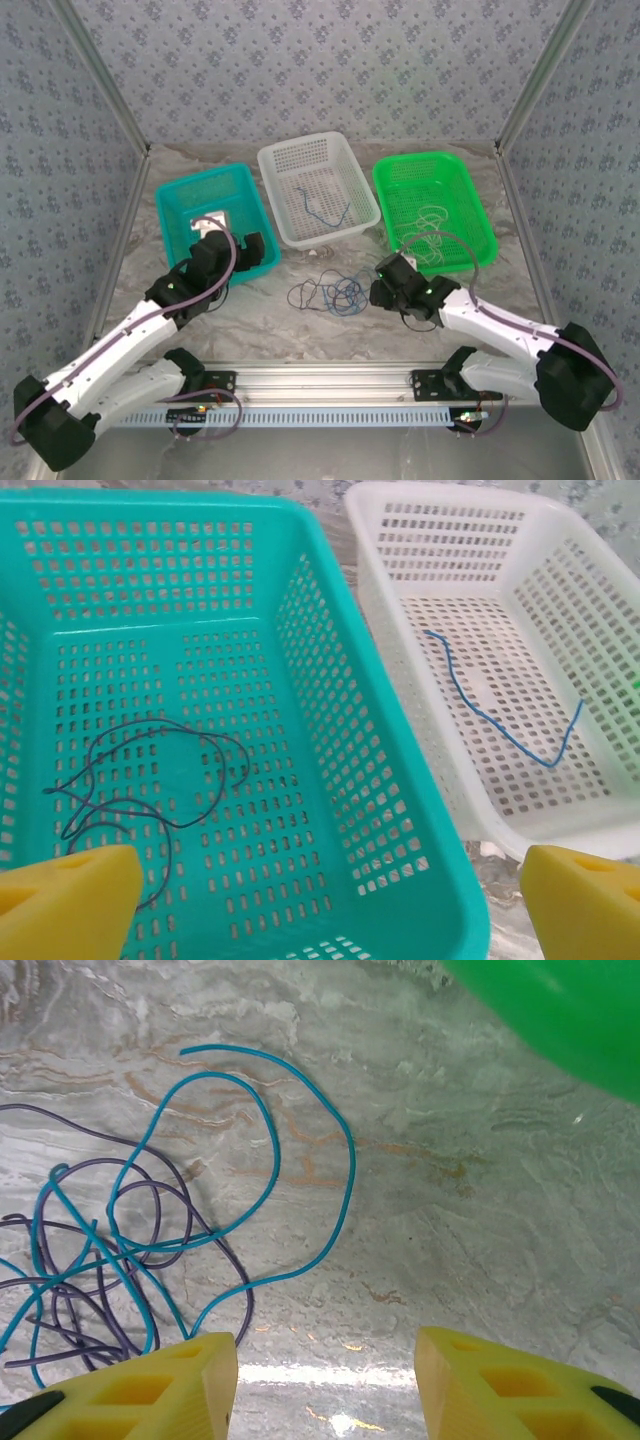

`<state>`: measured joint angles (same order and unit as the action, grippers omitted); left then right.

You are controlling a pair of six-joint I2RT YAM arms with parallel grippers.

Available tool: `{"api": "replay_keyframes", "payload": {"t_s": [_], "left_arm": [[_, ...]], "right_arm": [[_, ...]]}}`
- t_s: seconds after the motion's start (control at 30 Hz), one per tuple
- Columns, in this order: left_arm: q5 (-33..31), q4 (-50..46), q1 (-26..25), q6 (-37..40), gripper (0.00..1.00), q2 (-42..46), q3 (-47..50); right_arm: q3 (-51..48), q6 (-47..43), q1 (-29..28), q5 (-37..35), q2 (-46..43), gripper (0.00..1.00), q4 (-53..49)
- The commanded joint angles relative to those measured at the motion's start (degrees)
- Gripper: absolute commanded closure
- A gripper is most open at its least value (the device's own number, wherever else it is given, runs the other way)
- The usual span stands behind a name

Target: Untangle the cables

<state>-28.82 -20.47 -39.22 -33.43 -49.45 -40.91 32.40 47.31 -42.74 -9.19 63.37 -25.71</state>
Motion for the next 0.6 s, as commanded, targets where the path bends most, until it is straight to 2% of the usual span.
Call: {"api": "replay_keyframes", "payload": {"t_s": [0.0, 0.17, 0.43, 0.57], "left_arm": [[-2.6, 2.6, -1.3, 2.4, 0.03, 0.0, -0.3], [-1.7, 2.9, -1.5, 2.6, 0.03, 0.6, 0.1], [-2.3, 2.7, -1.6, 3.0, 0.03, 2.1, 0.6], [-2.5, 2.8, -1.6, 3.3, 0.02, 1.9, 0.7]], "right_arm": [[-0.6, 2.3, 0.5, 0.7, 2.3, 0.48, 1.9], [0.7, 4.1, 1.4, -0.2, 8.4, 0.49, 2.7], [2.5, 5.4, 1.5, 0.0, 13.0, 0.51, 5.9], [4.2, 5.9, 1.4, -1.1, 16.2, 0.53, 4.3]]}}
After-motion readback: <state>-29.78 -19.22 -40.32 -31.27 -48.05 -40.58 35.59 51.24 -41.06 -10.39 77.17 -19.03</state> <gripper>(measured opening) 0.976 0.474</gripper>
